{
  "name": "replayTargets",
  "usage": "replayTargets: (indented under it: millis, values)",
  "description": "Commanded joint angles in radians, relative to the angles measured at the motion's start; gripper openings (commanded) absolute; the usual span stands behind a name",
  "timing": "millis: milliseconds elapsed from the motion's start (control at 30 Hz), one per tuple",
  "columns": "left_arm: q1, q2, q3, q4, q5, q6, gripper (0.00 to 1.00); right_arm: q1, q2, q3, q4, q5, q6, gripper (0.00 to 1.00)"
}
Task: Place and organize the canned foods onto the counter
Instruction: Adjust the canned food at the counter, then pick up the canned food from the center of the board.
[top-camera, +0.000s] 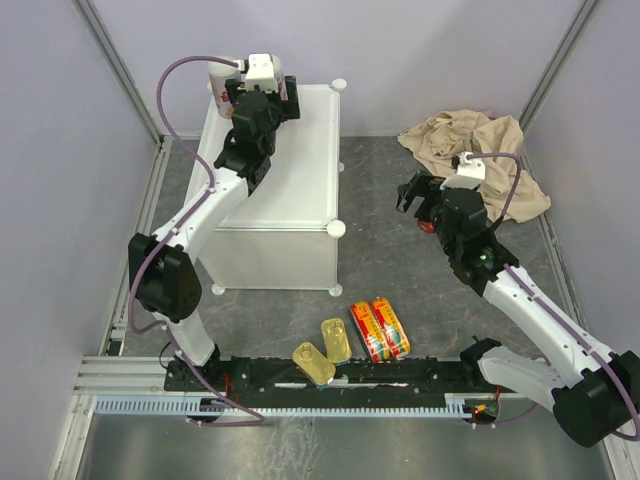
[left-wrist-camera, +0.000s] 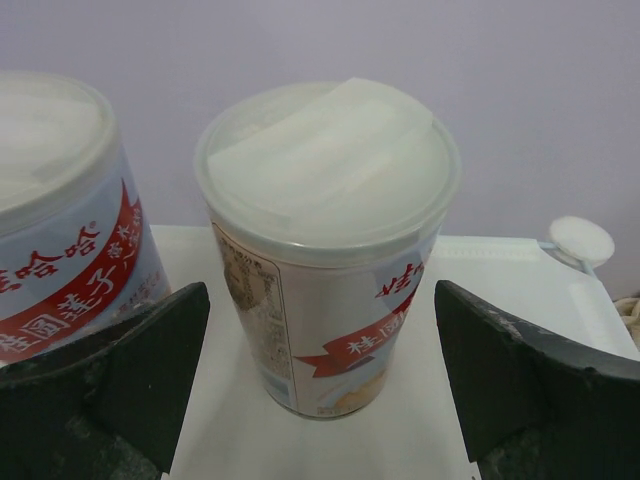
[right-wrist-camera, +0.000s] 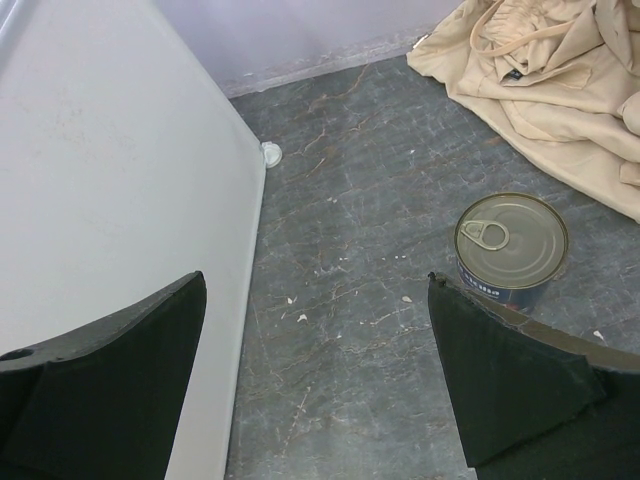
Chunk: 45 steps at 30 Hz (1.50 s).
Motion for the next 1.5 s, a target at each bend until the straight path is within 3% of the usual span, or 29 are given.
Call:
replayTargets:
  millis: [0,300,833,1467]
  values:
    - [-0.008,-0.082,-0.02,0.03,0.0,-0.028,0.99,-0.003,-0.034,-0.002,0.007,-0.002,0.012,0.99]
    - [-0.025,-0.152,-0.09,0.041,-0.019,-0.045,0.99,-0.004,-0.037,-0.003,-0.028,0.026,0.026,0.99]
    - [-0.165,-0.314,-0.237,0.067,-0.118,-0.089,0.99,-0.024,0.045,0.059,-0.195,0.218,0.093,0.99]
    - [-0.342,-0.472,-0.398,0.134,-0.136,-0.12,1.0,-0.089,0.178,0.01,-0.191,0.269,0.156,0.99]
